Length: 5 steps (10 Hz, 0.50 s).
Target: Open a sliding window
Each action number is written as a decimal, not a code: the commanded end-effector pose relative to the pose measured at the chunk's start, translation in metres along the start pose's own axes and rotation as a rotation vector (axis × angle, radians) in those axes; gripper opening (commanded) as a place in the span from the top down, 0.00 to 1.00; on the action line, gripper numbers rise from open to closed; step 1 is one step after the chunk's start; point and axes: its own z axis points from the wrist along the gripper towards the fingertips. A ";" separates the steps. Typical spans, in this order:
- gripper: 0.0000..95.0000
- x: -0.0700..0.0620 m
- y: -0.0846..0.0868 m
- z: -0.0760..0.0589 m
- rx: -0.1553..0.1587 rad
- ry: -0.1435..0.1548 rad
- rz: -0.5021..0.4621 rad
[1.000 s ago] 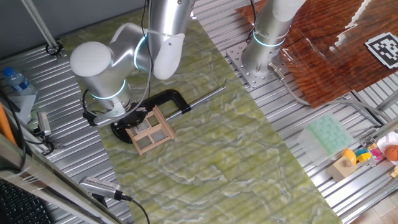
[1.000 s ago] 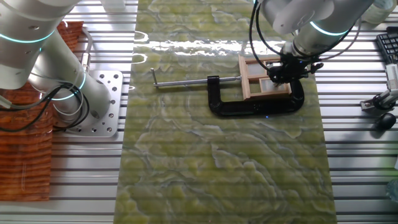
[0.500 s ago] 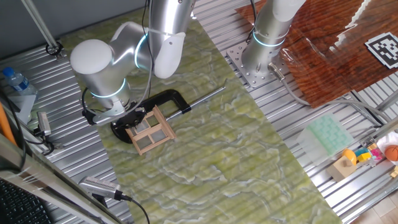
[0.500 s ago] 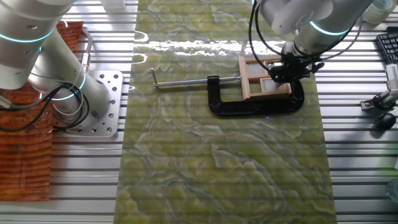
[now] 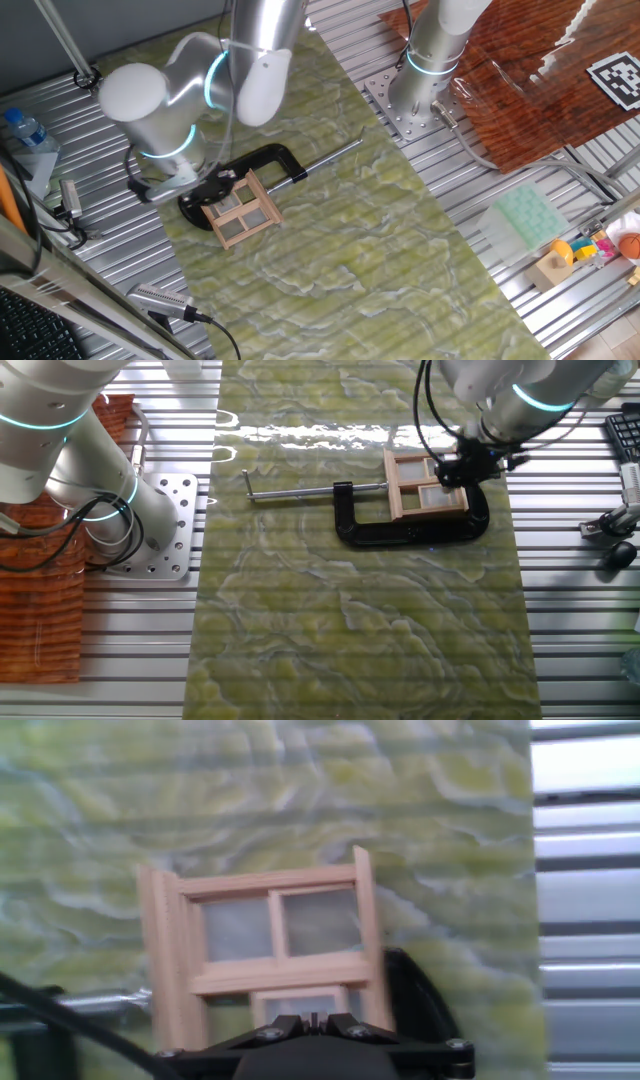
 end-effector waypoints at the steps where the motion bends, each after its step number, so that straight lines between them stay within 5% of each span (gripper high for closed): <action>1: 1.00 0.002 0.017 0.005 0.003 -0.001 -0.005; 5: 1.00 0.010 0.032 0.011 0.004 -0.004 -0.015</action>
